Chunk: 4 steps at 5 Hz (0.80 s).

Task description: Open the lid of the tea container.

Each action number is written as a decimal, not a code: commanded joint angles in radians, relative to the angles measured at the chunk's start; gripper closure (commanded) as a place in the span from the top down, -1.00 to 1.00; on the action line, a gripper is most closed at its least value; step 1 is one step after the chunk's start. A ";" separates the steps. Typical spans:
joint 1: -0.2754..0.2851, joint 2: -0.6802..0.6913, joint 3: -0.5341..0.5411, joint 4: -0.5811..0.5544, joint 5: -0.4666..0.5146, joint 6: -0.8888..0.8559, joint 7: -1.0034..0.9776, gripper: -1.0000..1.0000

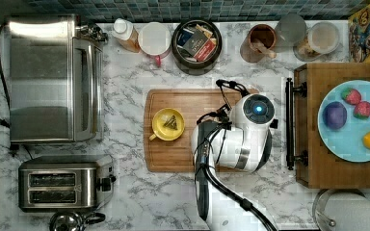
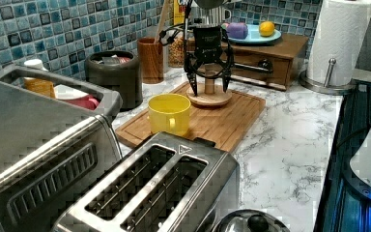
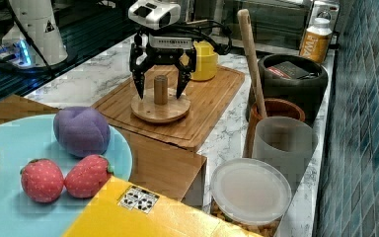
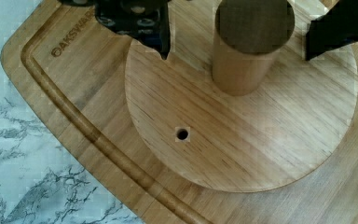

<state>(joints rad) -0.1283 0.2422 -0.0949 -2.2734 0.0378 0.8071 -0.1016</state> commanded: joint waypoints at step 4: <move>0.016 0.007 -0.011 0.083 0.025 -0.092 0.066 -1.00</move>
<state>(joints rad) -0.1262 0.2424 -0.1185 -2.2324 0.0541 0.7603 -0.0953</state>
